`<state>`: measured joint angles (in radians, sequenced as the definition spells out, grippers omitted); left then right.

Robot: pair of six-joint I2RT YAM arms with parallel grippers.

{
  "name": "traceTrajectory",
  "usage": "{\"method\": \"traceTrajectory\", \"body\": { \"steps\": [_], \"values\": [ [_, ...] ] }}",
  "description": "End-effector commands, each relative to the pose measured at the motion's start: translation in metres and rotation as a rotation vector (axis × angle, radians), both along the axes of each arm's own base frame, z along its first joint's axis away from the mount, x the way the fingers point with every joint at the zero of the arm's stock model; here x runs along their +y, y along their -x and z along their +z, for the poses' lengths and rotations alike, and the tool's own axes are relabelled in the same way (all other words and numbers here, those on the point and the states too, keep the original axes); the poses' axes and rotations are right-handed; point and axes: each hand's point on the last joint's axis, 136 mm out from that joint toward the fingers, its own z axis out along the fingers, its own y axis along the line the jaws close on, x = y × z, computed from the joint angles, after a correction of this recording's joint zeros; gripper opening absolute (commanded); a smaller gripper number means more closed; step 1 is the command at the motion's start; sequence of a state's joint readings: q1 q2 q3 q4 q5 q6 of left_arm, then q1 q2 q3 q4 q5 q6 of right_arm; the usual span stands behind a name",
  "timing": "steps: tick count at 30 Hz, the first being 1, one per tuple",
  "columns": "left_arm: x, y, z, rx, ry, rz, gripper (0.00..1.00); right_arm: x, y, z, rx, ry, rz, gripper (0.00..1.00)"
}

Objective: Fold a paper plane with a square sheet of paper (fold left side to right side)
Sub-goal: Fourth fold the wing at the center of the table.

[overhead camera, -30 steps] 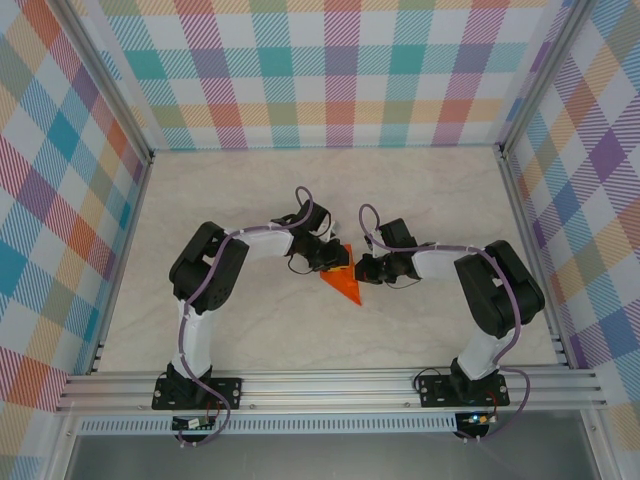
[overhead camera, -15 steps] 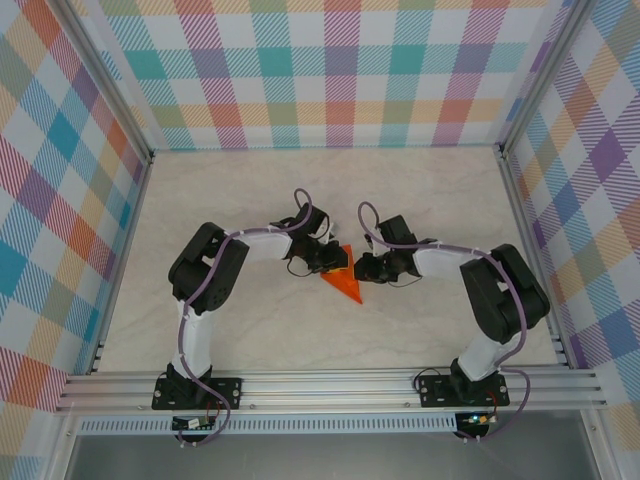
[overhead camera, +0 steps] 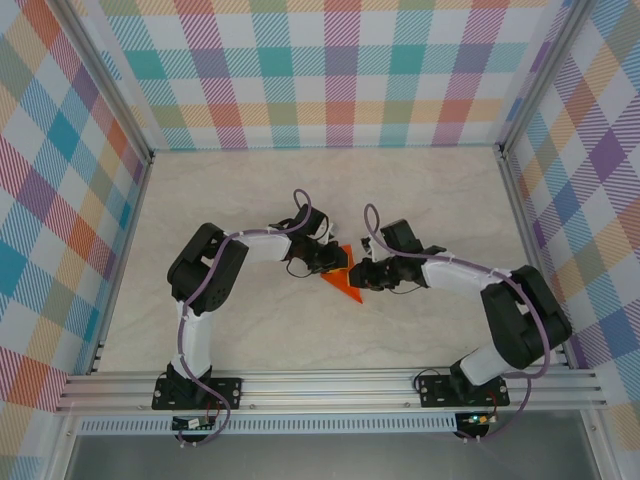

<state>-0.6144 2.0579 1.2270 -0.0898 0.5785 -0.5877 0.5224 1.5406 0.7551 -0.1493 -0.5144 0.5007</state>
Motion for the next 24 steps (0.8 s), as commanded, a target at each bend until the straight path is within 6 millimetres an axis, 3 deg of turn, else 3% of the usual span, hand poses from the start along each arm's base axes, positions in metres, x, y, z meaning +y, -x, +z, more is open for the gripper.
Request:
{"method": "traceTrajectory", "body": {
  "steps": [1,13,24],
  "values": [
    [0.018,0.025,-0.037,0.093,-0.115,0.01,0.18,0.011,0.001,-0.003,0.043,-0.05,0.013,0.19],
    [0.019,0.023,-0.035,0.087,-0.12,0.007,0.18,-0.003,0.011,-0.041,0.128,0.054,-0.015,0.18],
    [0.019,0.022,-0.036,0.086,-0.129,0.005,0.18,-0.01,0.022,-0.055,0.163,0.097,-0.01,0.18]
  ]
}}
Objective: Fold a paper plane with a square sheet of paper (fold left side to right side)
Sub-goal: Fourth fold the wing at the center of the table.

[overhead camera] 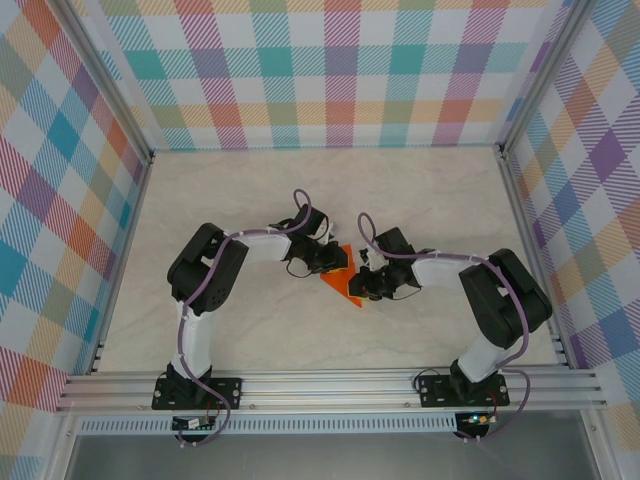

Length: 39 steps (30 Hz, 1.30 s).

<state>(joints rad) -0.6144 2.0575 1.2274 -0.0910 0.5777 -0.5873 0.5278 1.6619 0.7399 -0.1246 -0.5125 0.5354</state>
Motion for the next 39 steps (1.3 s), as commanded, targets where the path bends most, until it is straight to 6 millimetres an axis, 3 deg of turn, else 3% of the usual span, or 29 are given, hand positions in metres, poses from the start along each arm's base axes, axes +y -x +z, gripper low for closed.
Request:
{"method": "traceTrajectory", "body": {
  "steps": [1,11,28,35,39],
  "values": [
    [0.019,0.022,-0.037,0.088,-0.128,0.006,0.18,-0.007,0.014,-0.015,0.047,0.042,0.014,0.18],
    [0.019,0.021,-0.038,0.086,-0.133,0.007,0.18,-0.014,0.026,-0.023,0.078,0.092,0.03,0.17],
    [0.024,0.02,-0.04,0.086,-0.143,0.014,0.18,-0.046,0.073,-0.039,0.209,0.218,-0.008,0.15],
    [0.023,0.02,-0.038,0.084,-0.137,0.012,0.18,-0.048,0.077,-0.02,0.183,0.199,-0.011,0.15],
    [0.022,0.02,-0.036,0.082,-0.132,0.013,0.18,-0.038,0.058,0.021,0.067,0.135,-0.02,0.16]
  ]
}}
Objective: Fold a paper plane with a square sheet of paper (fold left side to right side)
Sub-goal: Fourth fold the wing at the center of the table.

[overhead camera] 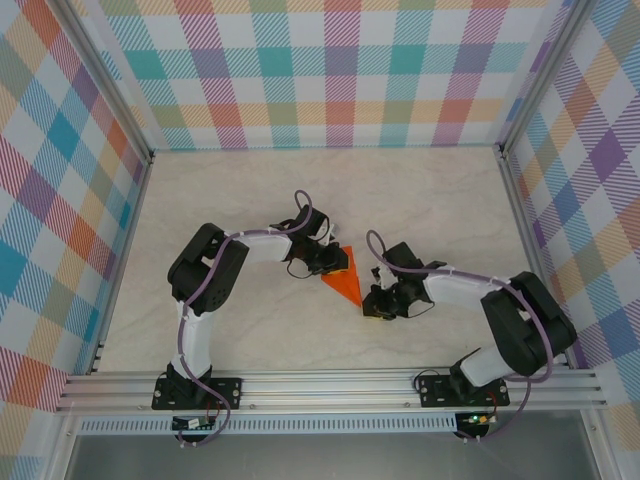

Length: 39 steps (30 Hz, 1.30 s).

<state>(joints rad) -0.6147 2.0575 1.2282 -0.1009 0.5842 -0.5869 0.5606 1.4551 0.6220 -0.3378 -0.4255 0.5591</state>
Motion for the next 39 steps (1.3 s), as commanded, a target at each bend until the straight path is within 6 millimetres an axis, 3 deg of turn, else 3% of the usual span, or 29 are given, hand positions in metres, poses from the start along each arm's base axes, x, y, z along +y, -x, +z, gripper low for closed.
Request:
{"method": "traceTrajectory", "body": {
  "steps": [1,3,6,10,13,15,19,23,30,39],
  "values": [
    [0.022,0.018,-0.035,0.07,-0.13,0.017,0.18,0.003,-0.003,0.031,-0.044,-0.017,-0.001,0.16],
    [0.022,0.017,-0.035,0.07,-0.129,0.018,0.18,0.011,-0.015,0.044,-0.087,-0.057,-0.006,0.16],
    [0.021,0.018,-0.035,0.071,-0.128,0.018,0.18,0.027,-0.033,0.048,-0.106,-0.107,-0.015,0.13],
    [0.022,0.018,-0.034,0.068,-0.126,0.018,0.18,0.041,-0.06,0.037,-0.12,-0.107,-0.048,0.09],
    [0.022,0.018,-0.033,0.065,-0.124,0.018,0.18,0.041,-0.068,0.018,-0.097,-0.065,-0.066,0.07],
    [0.021,0.017,-0.032,0.063,-0.122,0.019,0.18,0.04,-0.065,0.004,-0.057,-0.04,-0.065,0.06],
    [0.022,0.014,-0.029,0.051,-0.126,0.012,0.18,0.018,-0.05,-0.025,0.011,0.073,-0.1,0.05],
    [0.027,0.001,-0.024,0.028,-0.122,0.018,0.19,0.0,-0.033,-0.041,0.054,0.15,-0.116,0.03],
    [0.048,-0.044,-0.024,-0.033,-0.102,0.059,0.19,-0.015,-0.011,-0.056,0.103,0.187,-0.123,0.0],
    [0.078,-0.101,-0.023,-0.079,-0.066,0.119,0.18,-0.02,-0.005,-0.059,0.109,0.202,-0.115,0.0]
  ]
}}
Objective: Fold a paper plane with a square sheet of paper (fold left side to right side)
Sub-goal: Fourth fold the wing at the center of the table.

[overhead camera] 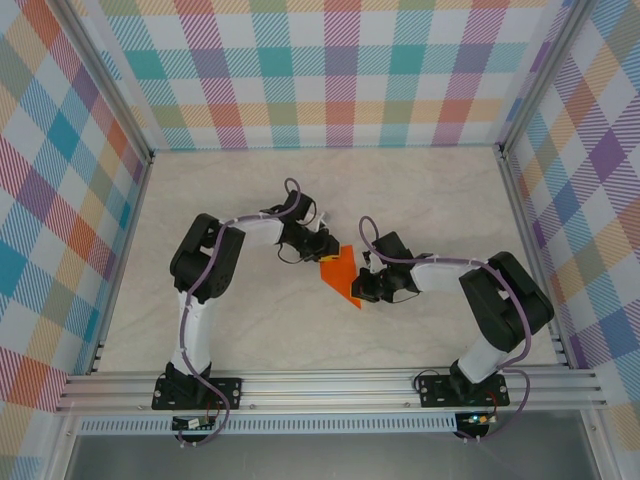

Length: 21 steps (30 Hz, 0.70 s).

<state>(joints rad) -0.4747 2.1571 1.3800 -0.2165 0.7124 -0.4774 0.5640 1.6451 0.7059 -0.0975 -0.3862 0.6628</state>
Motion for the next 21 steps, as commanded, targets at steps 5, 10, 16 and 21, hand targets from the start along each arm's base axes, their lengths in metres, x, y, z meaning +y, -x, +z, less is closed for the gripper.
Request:
{"method": "traceTrajectory", "body": {
  "steps": [5,10,16,21],
  "values": [
    [0.066,-0.069,-0.005,-0.13,-0.099,0.147,0.19,-0.049,0.049,-0.046,0.185,0.234,-0.026,0.0],
    [0.066,-0.063,0.044,-0.203,-0.058,0.131,0.19,-0.05,0.049,-0.047,0.182,0.239,-0.033,0.0],
    [0.047,0.001,0.084,-0.262,-0.032,0.054,0.19,-0.051,0.046,-0.046,0.174,0.255,-0.031,0.0],
    [0.007,0.063,0.076,-0.218,0.017,-0.037,0.15,-0.052,0.047,-0.047,0.176,0.259,-0.034,0.0]
  ]
}}
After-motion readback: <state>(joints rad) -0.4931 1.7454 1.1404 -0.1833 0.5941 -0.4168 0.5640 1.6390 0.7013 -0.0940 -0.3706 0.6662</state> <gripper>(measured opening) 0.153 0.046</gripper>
